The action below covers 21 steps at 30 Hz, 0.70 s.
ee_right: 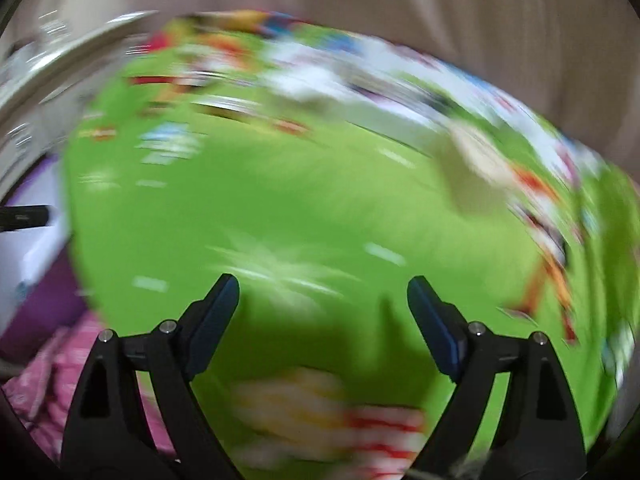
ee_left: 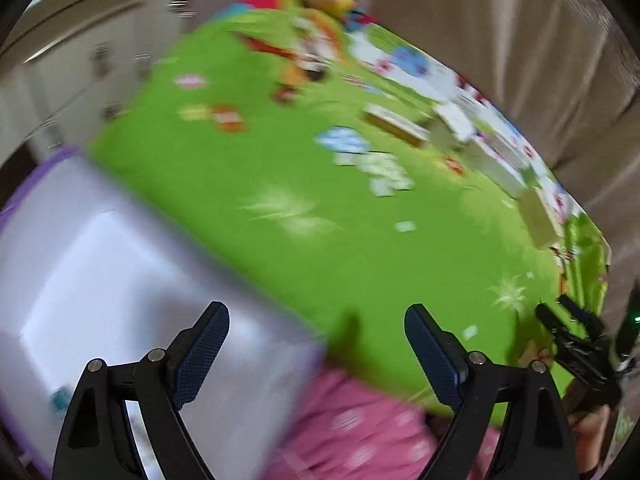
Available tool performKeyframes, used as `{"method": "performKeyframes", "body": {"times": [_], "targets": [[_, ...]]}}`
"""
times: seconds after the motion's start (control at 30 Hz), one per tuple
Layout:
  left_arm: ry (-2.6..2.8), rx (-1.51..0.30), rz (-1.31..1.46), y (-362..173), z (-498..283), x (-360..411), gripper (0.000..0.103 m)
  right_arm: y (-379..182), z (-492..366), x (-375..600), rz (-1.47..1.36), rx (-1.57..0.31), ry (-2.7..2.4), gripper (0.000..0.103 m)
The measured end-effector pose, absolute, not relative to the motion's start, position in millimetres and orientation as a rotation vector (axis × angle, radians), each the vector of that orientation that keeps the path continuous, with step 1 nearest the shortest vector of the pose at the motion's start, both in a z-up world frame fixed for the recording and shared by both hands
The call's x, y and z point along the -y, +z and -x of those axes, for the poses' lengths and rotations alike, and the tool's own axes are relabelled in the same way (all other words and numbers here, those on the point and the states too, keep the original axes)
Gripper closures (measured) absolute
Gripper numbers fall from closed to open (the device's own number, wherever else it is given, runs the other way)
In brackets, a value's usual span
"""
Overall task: Organize rigid objects
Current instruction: 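Return to the mat and grasp the large beige box with the right tool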
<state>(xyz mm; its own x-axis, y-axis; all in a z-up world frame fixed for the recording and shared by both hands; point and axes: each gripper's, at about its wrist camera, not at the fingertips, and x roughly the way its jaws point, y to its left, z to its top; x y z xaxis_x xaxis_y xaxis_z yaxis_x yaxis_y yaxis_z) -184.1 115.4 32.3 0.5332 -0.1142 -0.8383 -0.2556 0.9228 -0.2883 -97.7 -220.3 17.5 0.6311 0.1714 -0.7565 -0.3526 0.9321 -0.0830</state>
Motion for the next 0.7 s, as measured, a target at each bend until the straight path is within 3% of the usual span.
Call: {"method": "performKeyframes", "body": {"times": [0.1, 0.13, 0.17, 0.3, 0.43, 0.53, 0.57, 0.67, 0.7], "targets": [[0.053, -1.046, 0.355, 23.0, 148.0, -75.6, 0.012, 7.9, 67.0, 270.6, 0.171, -0.878, 0.216, 0.013], [0.043, -1.071, 0.341, 17.2, 135.4, -64.3, 0.010, 2.0, 49.0, 286.5, 0.149, -0.905, 0.196, 0.013], [0.064, -1.067, 0.302, 16.1, 127.1, -58.0, 0.008, -0.2, 36.5, 295.4, 0.118, -0.910, 0.218, 0.006], [0.125, -1.054, 0.224, 11.4, 99.8, -38.4, 0.002, 3.9, -10.6, 301.4, 0.098, -0.912, 0.228, 0.004], [0.199, -1.048, 0.342, 13.2, 72.6, -51.2, 0.000, 3.1, -58.8, 280.4, 0.151, -0.919, 0.259, 0.001], [0.280, -1.031, 0.577, 17.1, 51.8, -76.8, 0.000, 0.7, -78.5, 272.4, 0.154, -0.912, 0.285, 0.000], [0.319, -1.025, 0.641, 17.6, 47.5, -84.2, 0.000, 1.7, -80.0, 271.2, 0.150, -0.910, 0.291, 0.002], [0.501, -1.022, 0.816, 16.7, 24.0, -98.4, 0.000, 7.6, -72.9, 271.5, 0.147, -0.866, 0.289, 0.036], [0.566, -1.022, 0.850, 16.6, 14.3, -99.2, 0.000, 7.5, -76.0, 274.2, 0.148, -0.861, 0.291, 0.042]]}}
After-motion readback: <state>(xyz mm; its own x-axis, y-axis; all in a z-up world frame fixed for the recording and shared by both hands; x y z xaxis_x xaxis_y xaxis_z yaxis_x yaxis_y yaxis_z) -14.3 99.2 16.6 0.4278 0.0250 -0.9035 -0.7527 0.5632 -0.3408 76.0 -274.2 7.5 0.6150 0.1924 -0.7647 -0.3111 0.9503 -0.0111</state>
